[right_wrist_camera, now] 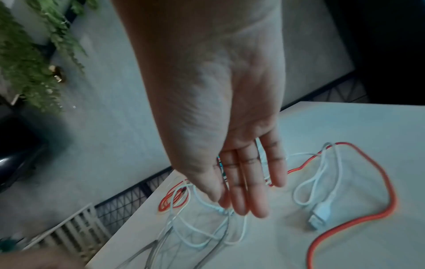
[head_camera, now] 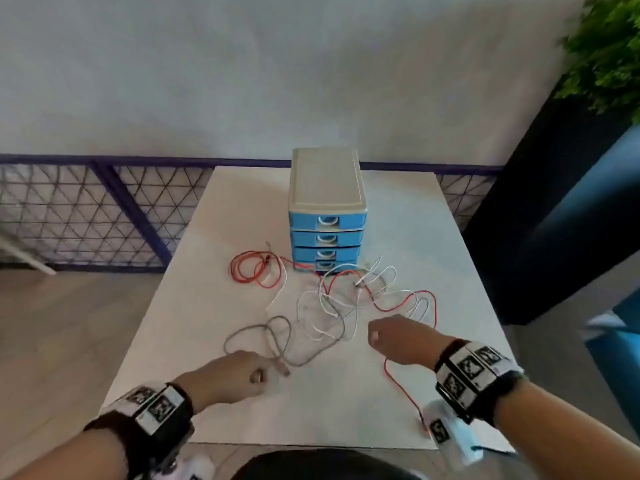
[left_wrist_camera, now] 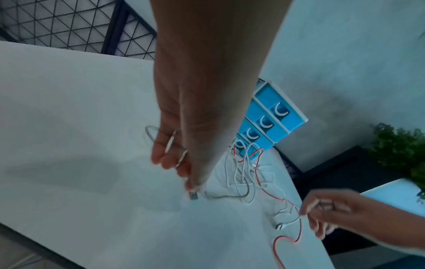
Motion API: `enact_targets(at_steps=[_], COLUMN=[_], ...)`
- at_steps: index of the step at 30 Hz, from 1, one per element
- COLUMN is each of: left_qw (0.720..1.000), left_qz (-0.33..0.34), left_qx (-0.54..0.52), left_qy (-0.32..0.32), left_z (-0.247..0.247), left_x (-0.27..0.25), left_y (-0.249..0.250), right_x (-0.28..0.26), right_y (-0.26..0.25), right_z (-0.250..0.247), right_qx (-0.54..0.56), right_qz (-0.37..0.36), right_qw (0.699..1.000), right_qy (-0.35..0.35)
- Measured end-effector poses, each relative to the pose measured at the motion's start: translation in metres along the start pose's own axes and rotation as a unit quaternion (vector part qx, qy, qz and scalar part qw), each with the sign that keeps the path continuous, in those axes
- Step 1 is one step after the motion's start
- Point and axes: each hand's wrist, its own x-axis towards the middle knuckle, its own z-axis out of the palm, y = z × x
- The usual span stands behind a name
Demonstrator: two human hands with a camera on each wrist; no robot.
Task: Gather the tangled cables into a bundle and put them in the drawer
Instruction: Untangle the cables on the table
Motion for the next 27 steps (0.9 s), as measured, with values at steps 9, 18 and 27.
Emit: enact_targets(at_steps=[9, 18, 27], left_qw=[0.975, 0.972, 0.903], left_qz=[0.053, 0.025, 0.092], left_qx=[0.204, 0.213, -0.304], left_qy=[0.064, 0.101, 0.289], left_z=[0.02, 0.016, -0.061], left_x=[0.024, 0.036, 0.038], left_y=[0.015, 0.027, 0.051], right_x=[0.017, 0.023, 0.05], right_y=[-0.052, -0.056, -0.065], right_z=[0.012, 0.012, -0.013], right_qx=[0.018, 0.051, 0.474], right_qz=[-0.001, -0.002, -0.004], right_qw=[1.0, 0.998, 0.872], right_qy=[-0.016, -0.02, 0.12])
